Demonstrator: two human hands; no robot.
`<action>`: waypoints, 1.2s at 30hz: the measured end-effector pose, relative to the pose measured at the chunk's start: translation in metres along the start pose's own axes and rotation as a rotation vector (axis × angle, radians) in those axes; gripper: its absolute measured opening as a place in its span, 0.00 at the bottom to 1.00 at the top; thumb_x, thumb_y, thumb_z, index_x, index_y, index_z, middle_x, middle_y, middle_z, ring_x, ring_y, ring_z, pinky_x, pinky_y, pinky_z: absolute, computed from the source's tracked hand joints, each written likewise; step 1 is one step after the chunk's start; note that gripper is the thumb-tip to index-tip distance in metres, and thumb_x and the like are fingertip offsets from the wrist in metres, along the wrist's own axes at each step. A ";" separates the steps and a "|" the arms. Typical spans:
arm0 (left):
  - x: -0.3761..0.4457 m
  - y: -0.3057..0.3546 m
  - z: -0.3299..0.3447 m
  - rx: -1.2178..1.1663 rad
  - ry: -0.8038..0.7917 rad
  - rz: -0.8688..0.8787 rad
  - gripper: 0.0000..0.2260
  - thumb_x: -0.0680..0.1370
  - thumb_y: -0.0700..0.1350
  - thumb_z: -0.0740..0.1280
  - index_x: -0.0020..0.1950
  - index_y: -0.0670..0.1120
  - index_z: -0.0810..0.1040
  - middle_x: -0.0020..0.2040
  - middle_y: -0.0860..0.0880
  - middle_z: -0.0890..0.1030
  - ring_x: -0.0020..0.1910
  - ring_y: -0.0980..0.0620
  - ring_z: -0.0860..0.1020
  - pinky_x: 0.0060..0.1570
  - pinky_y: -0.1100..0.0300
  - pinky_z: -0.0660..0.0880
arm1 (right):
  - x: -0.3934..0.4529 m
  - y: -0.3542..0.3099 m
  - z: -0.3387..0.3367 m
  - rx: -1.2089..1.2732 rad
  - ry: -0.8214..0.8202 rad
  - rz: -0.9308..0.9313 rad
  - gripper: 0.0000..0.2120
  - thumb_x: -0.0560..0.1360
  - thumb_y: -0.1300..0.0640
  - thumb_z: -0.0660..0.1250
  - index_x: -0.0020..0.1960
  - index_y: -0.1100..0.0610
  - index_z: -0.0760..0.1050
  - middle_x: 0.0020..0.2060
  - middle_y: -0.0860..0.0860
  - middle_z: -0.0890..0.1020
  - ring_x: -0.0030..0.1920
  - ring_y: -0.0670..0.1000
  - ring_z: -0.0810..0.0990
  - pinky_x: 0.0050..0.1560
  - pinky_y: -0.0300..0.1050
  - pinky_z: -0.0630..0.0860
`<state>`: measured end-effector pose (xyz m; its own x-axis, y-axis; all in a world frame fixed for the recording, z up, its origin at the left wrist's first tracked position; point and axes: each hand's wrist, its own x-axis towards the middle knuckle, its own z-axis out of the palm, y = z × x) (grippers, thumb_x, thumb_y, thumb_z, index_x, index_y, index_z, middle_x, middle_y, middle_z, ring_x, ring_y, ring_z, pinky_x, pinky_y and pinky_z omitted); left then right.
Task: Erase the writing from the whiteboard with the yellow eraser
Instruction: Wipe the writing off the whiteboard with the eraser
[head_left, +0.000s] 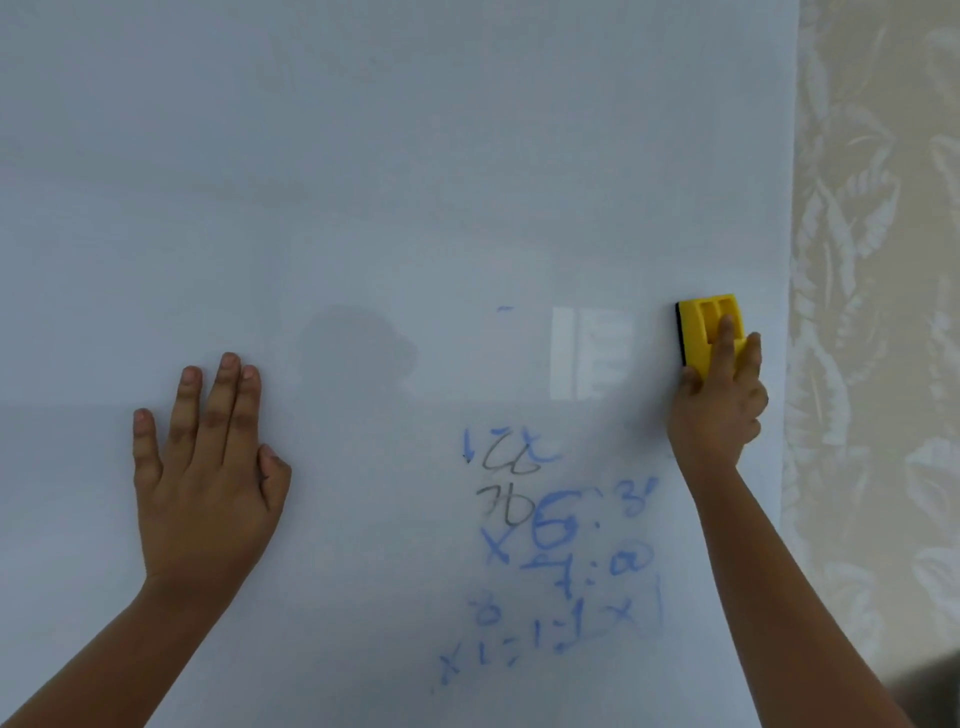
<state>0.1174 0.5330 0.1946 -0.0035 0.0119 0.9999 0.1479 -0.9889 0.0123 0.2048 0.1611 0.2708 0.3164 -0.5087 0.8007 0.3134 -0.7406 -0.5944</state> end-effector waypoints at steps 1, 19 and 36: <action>0.000 0.000 0.000 0.002 0.004 0.000 0.25 0.79 0.45 0.49 0.76 0.41 0.58 0.75 0.43 0.60 0.75 0.44 0.56 0.73 0.44 0.46 | -0.011 -0.002 0.002 0.010 0.006 -0.070 0.28 0.78 0.61 0.58 0.74 0.49 0.52 0.75 0.56 0.54 0.66 0.66 0.63 0.59 0.69 0.65; -0.002 -0.004 0.005 -0.009 0.000 0.009 0.25 0.80 0.46 0.49 0.77 0.42 0.56 0.76 0.43 0.59 0.76 0.44 0.55 0.74 0.45 0.45 | -0.148 0.073 -0.005 0.005 -0.144 -0.366 0.28 0.73 0.67 0.66 0.71 0.56 0.63 0.71 0.61 0.63 0.63 0.68 0.68 0.60 0.65 0.68; -0.005 -0.004 0.006 -0.034 0.031 -0.004 0.24 0.80 0.44 0.50 0.77 0.42 0.56 0.76 0.43 0.59 0.75 0.43 0.55 0.72 0.41 0.49 | -0.183 0.086 -0.006 0.098 -0.148 -0.163 0.35 0.71 0.70 0.68 0.72 0.51 0.57 0.71 0.62 0.63 0.63 0.68 0.68 0.58 0.64 0.69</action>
<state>0.1227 0.5373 0.1892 -0.0349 0.0122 0.9993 0.1144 -0.9933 0.0161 0.1686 0.1874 0.0735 0.3799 -0.3105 0.8713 0.4543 -0.7579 -0.4682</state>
